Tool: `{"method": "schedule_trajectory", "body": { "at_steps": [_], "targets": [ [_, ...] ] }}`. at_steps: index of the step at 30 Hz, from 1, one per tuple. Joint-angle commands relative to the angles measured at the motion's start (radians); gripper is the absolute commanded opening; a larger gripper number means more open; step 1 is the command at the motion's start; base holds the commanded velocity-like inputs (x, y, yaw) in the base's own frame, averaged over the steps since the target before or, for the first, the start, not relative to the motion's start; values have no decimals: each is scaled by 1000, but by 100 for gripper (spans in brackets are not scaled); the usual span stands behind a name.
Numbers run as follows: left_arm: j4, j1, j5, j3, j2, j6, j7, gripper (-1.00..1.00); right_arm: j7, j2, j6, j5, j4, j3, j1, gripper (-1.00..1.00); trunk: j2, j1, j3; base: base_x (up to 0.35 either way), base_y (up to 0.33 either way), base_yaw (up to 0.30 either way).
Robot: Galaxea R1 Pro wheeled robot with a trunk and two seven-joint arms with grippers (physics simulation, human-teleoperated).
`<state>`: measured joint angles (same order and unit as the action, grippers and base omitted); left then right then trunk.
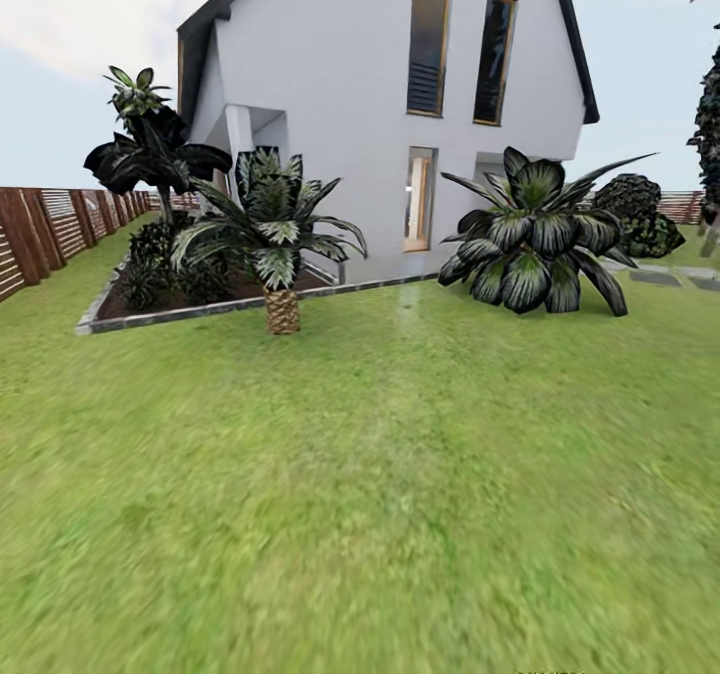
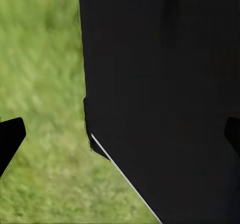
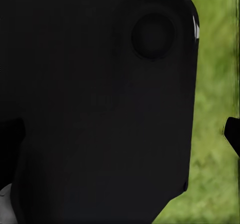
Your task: Take the three Easter eggs out of the wicker basket on the lawn in the garden, then place them on the lawn next to a single tree (choose any tree) so that all three eggs are next to the same tree and none are left in the basket.
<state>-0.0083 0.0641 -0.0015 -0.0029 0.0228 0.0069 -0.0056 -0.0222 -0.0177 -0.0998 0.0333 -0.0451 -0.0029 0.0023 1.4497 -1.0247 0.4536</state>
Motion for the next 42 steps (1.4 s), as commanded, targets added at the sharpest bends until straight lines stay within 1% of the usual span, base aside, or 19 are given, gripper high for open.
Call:
{"method": "schedule_trajectory", "body": {
  "at_steps": [1, 42],
  "targets": [
    [-1, 0, 0, 0, 0, 1, -1, 100, -2, 0, -6, 4, -2, 0, -1, 100, 0, 0, 1, 151, -258, -298],
    [-1, 0, 0, 0, 0, 1, -1, 100, -2, 1, -6, 5, -2, -3, -1, 100, 0, 0, 1, 151, -258, -298]
  ]
}}
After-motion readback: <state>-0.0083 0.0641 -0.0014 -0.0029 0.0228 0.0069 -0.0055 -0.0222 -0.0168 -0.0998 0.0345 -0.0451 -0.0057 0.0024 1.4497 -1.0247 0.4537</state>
